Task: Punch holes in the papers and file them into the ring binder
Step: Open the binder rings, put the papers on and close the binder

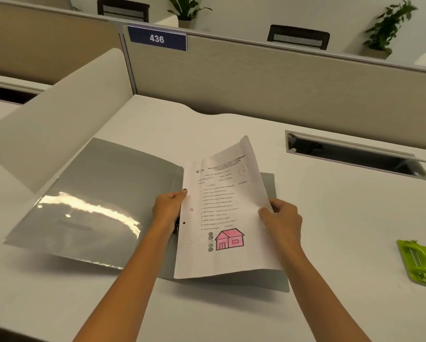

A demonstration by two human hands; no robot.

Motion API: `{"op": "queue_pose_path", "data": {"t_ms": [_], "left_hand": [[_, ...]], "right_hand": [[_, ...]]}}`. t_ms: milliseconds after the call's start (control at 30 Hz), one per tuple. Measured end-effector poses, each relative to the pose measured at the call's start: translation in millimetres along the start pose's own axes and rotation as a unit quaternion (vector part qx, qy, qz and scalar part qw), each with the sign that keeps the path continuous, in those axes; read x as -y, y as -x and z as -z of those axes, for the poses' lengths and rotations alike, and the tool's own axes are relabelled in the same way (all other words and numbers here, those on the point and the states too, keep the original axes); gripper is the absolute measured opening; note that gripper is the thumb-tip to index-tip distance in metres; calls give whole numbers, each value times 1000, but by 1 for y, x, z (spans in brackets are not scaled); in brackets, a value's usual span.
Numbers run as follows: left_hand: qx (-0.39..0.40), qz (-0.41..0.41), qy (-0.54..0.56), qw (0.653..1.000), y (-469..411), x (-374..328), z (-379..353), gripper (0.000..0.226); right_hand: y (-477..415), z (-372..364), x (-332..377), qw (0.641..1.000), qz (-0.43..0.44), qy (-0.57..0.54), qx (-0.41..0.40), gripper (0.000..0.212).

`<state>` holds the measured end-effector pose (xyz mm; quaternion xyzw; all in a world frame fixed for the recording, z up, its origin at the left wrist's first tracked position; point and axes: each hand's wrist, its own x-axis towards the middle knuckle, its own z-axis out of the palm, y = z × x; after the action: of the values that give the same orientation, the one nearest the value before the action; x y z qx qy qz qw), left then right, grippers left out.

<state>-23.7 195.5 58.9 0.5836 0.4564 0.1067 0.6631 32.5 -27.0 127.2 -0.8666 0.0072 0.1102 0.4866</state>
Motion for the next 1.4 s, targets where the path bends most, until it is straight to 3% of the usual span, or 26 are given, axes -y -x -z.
{"op": "queue_pose_path", "data": {"t_ms": [267,633,900,1067,1400], "left_hand": [[-5,30,65,997,-11,-1,-3,5],[-57,29,41,997,-16,-6,-9,6],[-43,47,44,997,-14,-6,-6,7],[-22,81,101,991,-13,-4,-5,10],[-3,90,85,992,-14,-6,-8,12]], "right_hand": [[7,-7,7,999,10,30,-34,26],[9,-6,12,998,1,44,-45,27],[14,-5,11,998,-8,41,-46,28],[14,-8,12,998,-6,44,-44,27],[14,-5,10,998,-5,52,-45,30]]}}
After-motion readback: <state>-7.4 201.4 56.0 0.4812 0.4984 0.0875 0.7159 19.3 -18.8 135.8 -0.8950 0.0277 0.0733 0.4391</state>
